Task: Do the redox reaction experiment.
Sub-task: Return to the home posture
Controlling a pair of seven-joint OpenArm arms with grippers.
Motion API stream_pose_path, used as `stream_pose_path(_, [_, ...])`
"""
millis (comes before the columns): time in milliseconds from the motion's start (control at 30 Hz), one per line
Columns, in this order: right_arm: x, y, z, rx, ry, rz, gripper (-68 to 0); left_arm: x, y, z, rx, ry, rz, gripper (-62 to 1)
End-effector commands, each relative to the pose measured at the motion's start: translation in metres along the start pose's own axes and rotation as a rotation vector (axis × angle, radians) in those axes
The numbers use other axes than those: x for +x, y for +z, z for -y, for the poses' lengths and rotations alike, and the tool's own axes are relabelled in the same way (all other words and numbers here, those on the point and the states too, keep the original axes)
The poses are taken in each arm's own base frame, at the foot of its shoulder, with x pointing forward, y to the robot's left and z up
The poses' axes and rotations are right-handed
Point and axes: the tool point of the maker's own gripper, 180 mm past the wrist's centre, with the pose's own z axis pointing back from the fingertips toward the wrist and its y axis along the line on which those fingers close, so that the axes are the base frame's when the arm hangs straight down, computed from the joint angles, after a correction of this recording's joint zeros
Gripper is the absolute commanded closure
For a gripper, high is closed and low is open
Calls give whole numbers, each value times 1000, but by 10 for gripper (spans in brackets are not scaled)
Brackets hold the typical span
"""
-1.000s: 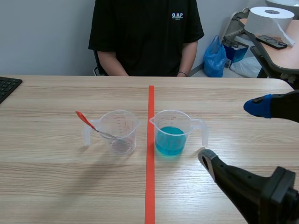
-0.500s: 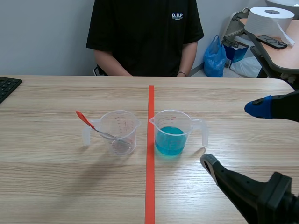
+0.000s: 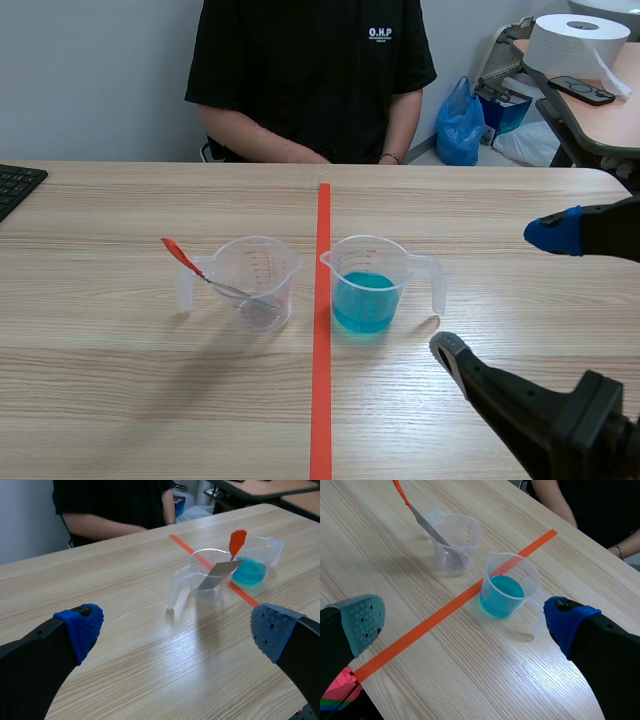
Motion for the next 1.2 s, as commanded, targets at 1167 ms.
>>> stream_pose_path(1167, [-5,0,4,-11,10,-35,-679,3,-2,2,-3,10,15,-623])
